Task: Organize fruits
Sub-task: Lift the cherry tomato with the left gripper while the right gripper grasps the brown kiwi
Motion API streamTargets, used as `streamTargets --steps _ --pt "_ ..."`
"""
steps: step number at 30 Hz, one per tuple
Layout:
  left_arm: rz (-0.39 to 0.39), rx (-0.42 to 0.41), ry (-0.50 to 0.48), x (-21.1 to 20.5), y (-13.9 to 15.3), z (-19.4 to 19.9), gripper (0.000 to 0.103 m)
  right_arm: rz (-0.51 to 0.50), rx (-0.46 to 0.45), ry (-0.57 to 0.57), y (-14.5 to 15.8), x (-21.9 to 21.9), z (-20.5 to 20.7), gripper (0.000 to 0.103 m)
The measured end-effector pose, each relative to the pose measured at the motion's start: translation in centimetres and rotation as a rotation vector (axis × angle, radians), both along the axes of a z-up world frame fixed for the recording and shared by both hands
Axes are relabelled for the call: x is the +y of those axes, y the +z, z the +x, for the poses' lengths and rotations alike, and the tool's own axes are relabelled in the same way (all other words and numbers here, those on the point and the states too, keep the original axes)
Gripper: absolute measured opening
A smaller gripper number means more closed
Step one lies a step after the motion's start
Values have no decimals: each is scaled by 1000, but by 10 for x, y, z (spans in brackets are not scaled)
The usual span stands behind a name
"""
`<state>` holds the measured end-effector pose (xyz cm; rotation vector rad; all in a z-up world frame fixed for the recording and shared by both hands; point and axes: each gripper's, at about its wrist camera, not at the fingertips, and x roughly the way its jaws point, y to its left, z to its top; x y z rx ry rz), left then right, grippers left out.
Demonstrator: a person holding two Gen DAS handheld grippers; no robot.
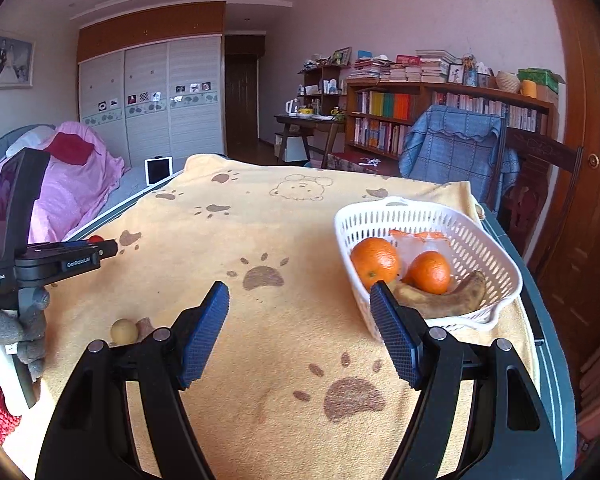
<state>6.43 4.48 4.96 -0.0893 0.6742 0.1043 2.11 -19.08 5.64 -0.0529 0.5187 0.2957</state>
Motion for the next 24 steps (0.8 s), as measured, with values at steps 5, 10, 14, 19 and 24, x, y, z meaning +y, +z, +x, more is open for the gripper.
streamTargets --steps 5,10,14,19,24 --pt "3 -13 15 5 -2 -1 36 55 144 144 -11 41 10 75" --pt "2 -7 48 9 -5 1 36 20 192 218 -20 78 14 73" --pt "-23 13 58 14 -9 3 36 -27 234 256 -32 97 17 57" --pt "-55 21 81 21 -11 3 36 -50 266 289 -41 109 24 50" --pt "-69 30 92 25 -12 2 36 -68 281 301 -46 119 29 46"
